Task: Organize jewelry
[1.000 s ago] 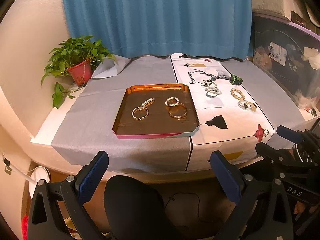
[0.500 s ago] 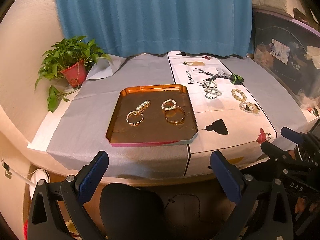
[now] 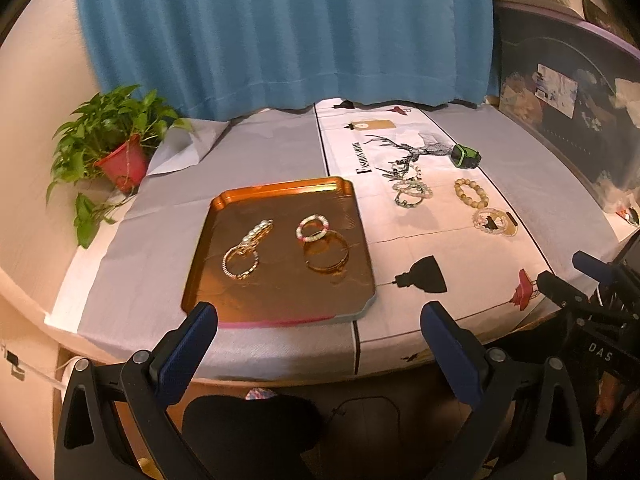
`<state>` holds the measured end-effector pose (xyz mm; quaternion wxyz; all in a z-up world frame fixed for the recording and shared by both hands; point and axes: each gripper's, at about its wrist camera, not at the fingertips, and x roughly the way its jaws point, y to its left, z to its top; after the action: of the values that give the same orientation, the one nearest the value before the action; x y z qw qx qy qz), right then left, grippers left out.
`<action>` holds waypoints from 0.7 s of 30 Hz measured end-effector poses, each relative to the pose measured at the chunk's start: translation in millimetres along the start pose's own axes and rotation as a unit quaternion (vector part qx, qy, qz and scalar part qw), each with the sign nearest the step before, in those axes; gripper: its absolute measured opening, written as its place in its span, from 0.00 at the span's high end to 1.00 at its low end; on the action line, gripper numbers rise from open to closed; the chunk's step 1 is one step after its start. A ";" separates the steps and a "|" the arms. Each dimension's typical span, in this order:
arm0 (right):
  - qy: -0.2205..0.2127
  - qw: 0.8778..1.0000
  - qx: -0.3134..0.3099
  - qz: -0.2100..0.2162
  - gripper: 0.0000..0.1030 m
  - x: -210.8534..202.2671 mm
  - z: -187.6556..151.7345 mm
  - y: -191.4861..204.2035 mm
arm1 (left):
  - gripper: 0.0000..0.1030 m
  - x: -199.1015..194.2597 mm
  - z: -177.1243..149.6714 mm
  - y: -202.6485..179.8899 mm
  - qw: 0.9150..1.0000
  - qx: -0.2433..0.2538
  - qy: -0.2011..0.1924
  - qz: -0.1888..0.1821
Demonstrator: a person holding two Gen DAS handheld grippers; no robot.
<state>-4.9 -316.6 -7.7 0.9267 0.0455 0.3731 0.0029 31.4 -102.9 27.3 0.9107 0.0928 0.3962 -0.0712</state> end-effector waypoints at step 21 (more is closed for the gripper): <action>0.035 0.996 0.056 -0.059 0.27 106.8 25.4 -85.5 | 0.02 115.6 76.9 -44.0 0.998 0.019 0.026 -0.058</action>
<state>87.2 -399.6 -70.7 0.9077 0.0747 0.4068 -0.0712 155.0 -169.5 -11.2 0.8924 0.0884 0.4234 -0.1290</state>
